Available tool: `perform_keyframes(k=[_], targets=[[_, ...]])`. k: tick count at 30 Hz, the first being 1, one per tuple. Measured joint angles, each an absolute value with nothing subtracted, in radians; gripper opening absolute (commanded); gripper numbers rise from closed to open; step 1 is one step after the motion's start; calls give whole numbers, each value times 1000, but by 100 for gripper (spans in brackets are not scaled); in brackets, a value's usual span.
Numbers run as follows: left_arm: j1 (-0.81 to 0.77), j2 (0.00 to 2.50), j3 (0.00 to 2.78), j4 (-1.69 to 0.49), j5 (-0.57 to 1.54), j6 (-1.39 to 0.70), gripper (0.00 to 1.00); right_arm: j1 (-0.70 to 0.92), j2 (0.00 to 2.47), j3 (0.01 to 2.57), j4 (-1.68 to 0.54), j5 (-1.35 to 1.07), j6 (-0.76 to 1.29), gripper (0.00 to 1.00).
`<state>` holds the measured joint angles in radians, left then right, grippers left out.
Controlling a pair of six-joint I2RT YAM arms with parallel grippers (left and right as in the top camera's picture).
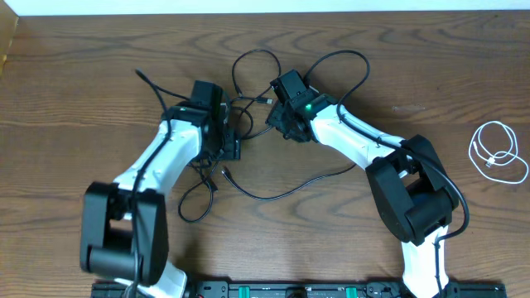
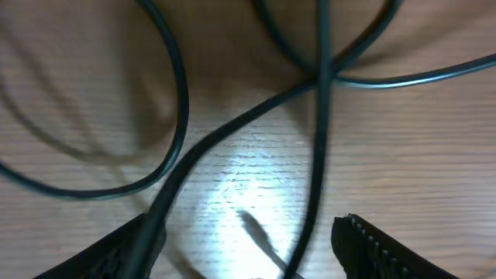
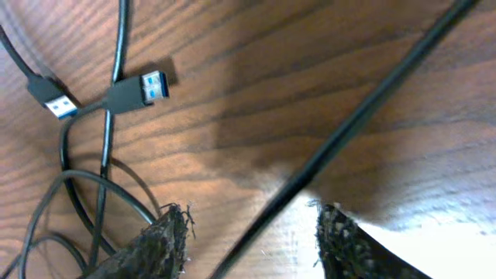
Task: Untangle cables
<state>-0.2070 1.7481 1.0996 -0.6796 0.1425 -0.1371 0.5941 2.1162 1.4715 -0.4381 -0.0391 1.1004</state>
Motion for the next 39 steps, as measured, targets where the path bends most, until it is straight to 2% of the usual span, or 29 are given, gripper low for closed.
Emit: perform_keyframes(k=[2, 6, 8, 9, 15, 25, 31, 39], targets=[[-207, 1771, 1100, -679, 124, -129, 40, 594, 2127, 1472, -429, -35, 1105, 41], [-207, 1778, 1100, -661, 88, -131, 15, 594, 2143, 1472, -433, -30, 1087, 27], [-207, 1779, 1100, -645, 78, -129, 8, 594, 2145, 1472, -436, -29, 1074, 5], [-208, 1779, 1100, -635, 75, -127, 8, 594, 2145, 1472, -439, -31, 1062, 1], [-208, 1779, 1100, -591, 33, -127, 8, 593, 2146, 1472, -480, -38, 993, 1], [-195, 1779, 1100, -598, -214, -274, 8, 535, 2123, 1471, -524, -234, 765, 1], [-112, 1779, 1100, -620, -260, -377, 8, 487, 2040, 1471, -623, -371, 653, 1], [30, 1779, 1100, -649, -222, -466, 8, 457, 1908, 1471, -744, -415, 561, 1]])
